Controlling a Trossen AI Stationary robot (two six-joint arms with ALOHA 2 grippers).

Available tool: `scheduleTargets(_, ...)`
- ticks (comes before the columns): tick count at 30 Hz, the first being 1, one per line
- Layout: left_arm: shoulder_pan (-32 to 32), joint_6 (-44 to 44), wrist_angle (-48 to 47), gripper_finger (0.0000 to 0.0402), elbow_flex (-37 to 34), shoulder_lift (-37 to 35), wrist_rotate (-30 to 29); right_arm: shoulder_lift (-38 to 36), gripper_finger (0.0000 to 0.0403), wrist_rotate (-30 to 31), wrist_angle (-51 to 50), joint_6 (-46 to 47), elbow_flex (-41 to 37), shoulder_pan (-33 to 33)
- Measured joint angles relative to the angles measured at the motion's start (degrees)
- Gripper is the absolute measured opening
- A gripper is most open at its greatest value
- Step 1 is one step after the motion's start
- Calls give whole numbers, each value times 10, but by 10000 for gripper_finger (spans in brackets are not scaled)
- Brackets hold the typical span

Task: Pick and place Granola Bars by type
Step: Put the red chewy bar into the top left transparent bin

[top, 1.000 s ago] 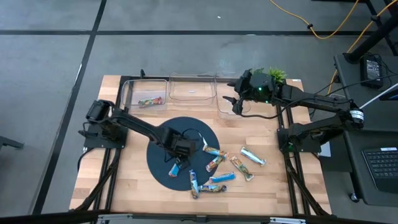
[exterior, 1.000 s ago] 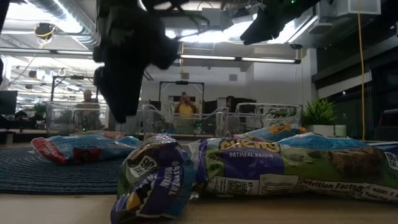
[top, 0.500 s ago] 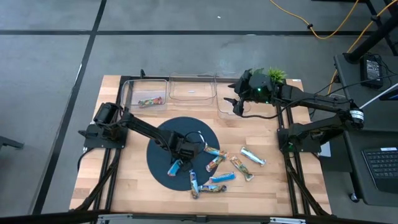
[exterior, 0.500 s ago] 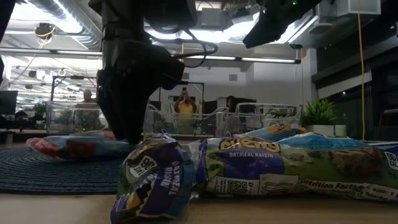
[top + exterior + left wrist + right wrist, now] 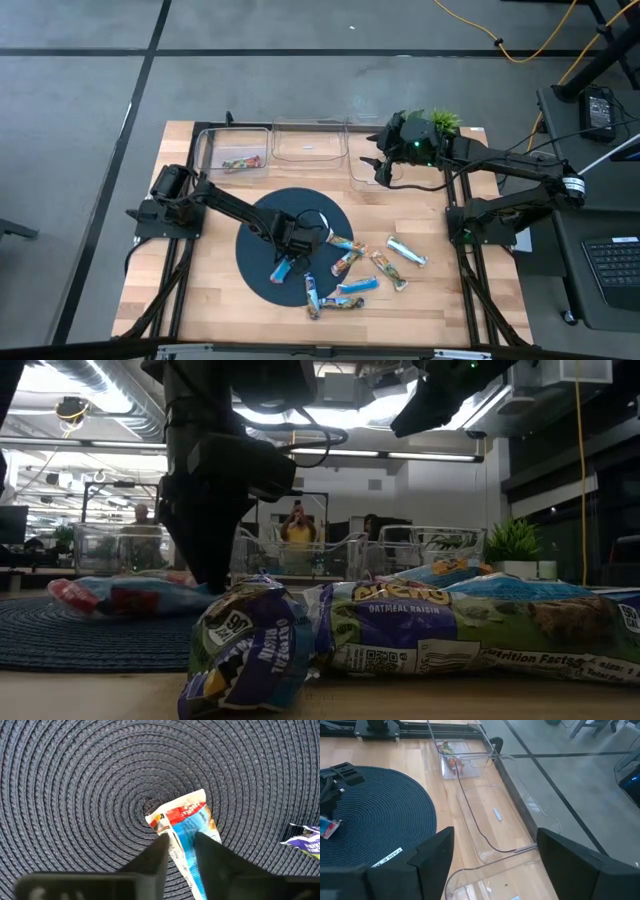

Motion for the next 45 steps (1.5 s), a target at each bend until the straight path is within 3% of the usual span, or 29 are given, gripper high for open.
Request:
scheduleTargets(5, 0, -8, 0, 12, 0, -1, 4, 0, 284, 0, 0, 0, 0, 0)
scheduleTargets(14, 1, -33, -15, 2, 1, -73, 33, 0, 284, 0, 0, 0, 0, 0)
scheduleTargets(28, 0, -32, -26, 2, 2, -340, -176, 0, 284, 1, 4, 34, 0, 0)
scheduleTargets(36, 13, 57, -26, 2, 2, -388, -291, 2, 284, 1, 20, 77, 0, 0)
scheduleTargets(45, 62, 157, -24, 1, 2, -416, -321, 5, 284, -77, 38, 78, 0, 0)
